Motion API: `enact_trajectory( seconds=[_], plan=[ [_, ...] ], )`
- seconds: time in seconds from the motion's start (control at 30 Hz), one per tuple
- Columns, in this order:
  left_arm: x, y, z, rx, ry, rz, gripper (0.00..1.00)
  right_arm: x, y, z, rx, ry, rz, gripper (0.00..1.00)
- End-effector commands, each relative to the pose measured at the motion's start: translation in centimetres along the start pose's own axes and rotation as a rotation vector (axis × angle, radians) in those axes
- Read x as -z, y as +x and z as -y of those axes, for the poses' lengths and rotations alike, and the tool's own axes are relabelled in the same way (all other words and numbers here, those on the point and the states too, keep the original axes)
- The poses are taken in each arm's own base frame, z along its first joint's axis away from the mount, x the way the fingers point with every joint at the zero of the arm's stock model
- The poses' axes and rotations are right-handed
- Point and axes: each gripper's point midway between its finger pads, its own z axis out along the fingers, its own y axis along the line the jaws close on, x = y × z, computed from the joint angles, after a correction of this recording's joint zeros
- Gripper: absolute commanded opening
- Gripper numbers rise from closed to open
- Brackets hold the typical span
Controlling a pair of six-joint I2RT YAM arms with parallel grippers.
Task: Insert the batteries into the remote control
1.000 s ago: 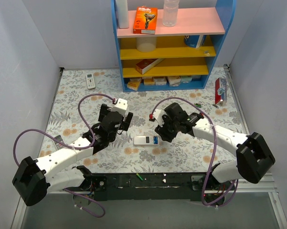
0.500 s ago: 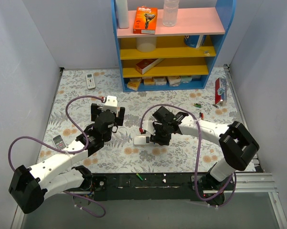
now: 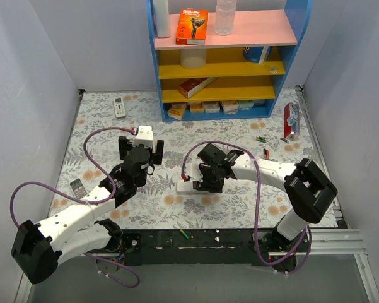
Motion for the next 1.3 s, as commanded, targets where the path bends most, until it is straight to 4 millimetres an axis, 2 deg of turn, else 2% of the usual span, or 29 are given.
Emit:
enact_trajectory(
  seconds=[0.0, 0.5, 0.73, 1.27],
  plan=[
    [0.1, -0.3, -0.6, 0.026, -0.02, 0.018, 0.98, 0.8, -2.0, 1.6, 0.038, 0.051, 0.045, 0.43],
    [0.1, -0.2, -0.3, 0.022, -0.003, 0.015, 0.98, 1.1, -2.5, 2.4, 0.059, 0.067, 0.043, 0.43],
    [0.1, -0.2, -0.4, 0.024, -0.003, 0.016, 0.98, 0.4, -1.9, 1.9, 0.062, 0.041, 0.019, 0.43],
    [0.1, -0.3, -0.4, 0.024, 0.0, 0.019, 0.98, -0.3, -2.0, 1.1, 0.082, 0.015, 0.007, 0.43]
  ],
)
